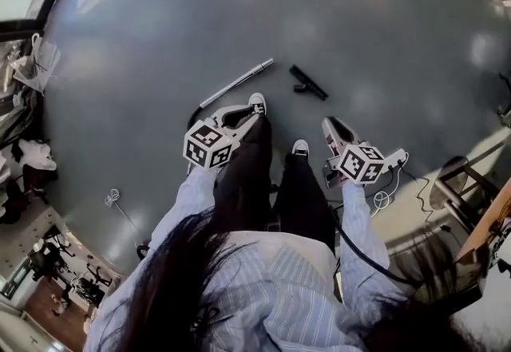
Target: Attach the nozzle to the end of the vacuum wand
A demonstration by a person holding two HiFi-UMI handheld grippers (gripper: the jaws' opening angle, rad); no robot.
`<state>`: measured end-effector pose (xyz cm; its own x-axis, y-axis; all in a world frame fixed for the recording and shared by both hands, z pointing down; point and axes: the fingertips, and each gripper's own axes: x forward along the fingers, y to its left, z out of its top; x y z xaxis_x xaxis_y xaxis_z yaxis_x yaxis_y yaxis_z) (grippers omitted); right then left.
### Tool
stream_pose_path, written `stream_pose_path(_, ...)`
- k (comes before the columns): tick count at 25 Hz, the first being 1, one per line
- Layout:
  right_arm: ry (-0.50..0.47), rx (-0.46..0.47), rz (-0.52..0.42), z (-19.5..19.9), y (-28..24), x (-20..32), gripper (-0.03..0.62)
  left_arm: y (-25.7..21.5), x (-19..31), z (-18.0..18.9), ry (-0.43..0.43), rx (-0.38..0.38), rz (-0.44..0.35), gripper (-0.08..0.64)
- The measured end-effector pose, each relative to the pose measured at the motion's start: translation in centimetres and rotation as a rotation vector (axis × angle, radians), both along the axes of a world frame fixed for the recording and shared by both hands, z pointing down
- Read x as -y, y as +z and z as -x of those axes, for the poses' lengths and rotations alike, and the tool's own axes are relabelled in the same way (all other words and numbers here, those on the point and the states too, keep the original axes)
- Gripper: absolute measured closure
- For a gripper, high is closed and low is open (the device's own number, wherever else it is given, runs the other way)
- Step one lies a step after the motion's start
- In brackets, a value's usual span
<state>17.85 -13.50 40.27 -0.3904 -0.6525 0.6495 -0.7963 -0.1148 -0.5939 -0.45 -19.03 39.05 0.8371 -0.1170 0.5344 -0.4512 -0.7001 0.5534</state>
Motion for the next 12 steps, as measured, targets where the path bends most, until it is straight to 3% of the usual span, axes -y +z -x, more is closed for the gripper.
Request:
stream_pose_path(3,-0.062,0.013,0.044,0.5,4.3,2.2,0.458,4.7,2.9,0.6,0.050,0.051,0.031,0.435)
stream_pose_path(8,-0.232,-0.087,0.101,-0.3,12.5,5.0,0.433,13.1,7.1,0.8,0.085,0.133,0.031,0.426)
stream_pose_path(12,-0.349,-0.133,0.118,-0.9,19.5,5.3,0.416,20.0,7.0,1.8,0.038,0.198,0.019,0.425)
